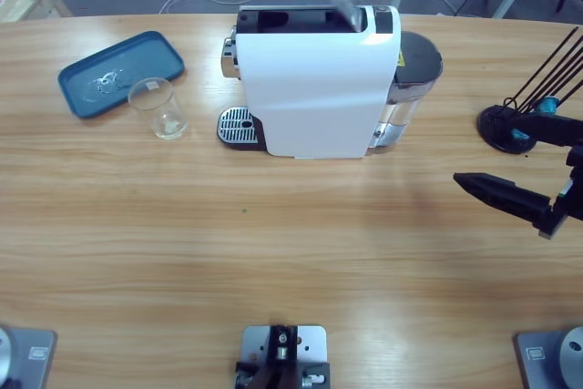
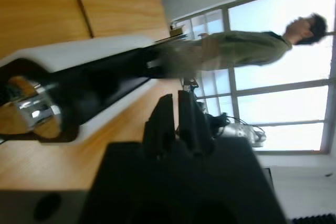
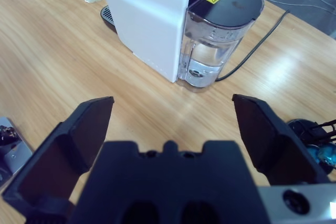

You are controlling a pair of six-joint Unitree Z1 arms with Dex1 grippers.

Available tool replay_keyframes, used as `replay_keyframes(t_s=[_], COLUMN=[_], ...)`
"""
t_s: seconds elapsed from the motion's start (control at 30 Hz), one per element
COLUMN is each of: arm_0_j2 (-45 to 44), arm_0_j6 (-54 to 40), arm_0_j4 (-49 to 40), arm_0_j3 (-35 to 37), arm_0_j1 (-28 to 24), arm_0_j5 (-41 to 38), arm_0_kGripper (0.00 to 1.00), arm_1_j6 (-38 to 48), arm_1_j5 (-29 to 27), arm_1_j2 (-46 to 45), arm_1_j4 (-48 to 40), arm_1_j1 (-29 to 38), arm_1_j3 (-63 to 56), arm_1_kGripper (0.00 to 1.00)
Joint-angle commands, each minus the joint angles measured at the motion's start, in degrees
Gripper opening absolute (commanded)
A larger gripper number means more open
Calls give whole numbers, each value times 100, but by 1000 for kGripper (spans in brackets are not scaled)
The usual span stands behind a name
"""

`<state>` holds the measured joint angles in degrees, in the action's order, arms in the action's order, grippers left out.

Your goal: Pour coffee

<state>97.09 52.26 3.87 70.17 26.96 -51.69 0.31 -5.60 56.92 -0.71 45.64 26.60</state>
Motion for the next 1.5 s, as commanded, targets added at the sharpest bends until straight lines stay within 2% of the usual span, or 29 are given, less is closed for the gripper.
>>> replay_keyframes(t_s=[0.03,0.13,0.2,0.23,0.27,0.3,0.33,0.43,0.53,0.63,0.77,0.83,1.03,1.13,1.23,1.3,1.37,1.5], arm_0_j2=[-220,-433,-751,-925,-1103,-1287,-1467,-1955,-2235,-2346,-2810,-3061,-3994,-3942,-3785,-3791,-3808,-3836], arm_0_j6=[92,-105,-541,-866,-1239,-1679,-2160,-3392,-4259,-4658,-4609,-4563,-4604,-4591,-4475,-4298,-4132,-4008], arm_0_j4=[-90,-347,-1051,-1523,-2022,-2600,-3208,-4678,-5427,-5703,-5629,-5595,-4862,-4876,-4715,-4284,-3518,-2043], arm_0_j3=[107,230,434,589,758,983,1241,1835,2023,1844,1276,1018,-399,-696,-877,-1185,-1832,-2893], arm_0_j1=[58,131,222,266,319,398,521,995,1579,1813,1813,1837,1971,1980,1980,1978,1962,1960], arm_0_j5=[-110,136,644,945,1296,1730,2293,4139,6023,7102,7092,6846,6830,6710,6703,6760,6839,6839], arm_0_kGripper=[0,0,0,71,445,689,835,977,987,987,987,987,977,973,988,962,931,931], arm_1_j6=[-26,-22,-22,-22,-22,-15,-13,3,38,39,245,468,672,737,744,764,830,938], arm_1_j5=[-73,-55,-30,-22,-6,7,15,54,137,174,163,131,26,-366,-477,-500,-537,-544], arm_1_j2=[75,82,82,75,73,70,59,5,29,96,251,481,885,732,799,843,899,863], arm_1_j4=[-73,-87,-87,-87,-87,-86,-66,81,458,1115,2235,2718,3268,3485,3725,3736,3689,3522], arm_1_j1=[33,33,33,33,33,33,33,33,33,33,33,33,33,33,33,33,33,33], arm_1_j3=[-182,-182,-174,-173,-169,-162,-150,-76,137,532,1281,1682,2209,2360,2545,2548,2420,2039], arm_1_kGripper=[1000,1000,1000,1000,1000,1000,1000,1000,1000,1000,1000,1000,1000,1000,962,951,932,936])
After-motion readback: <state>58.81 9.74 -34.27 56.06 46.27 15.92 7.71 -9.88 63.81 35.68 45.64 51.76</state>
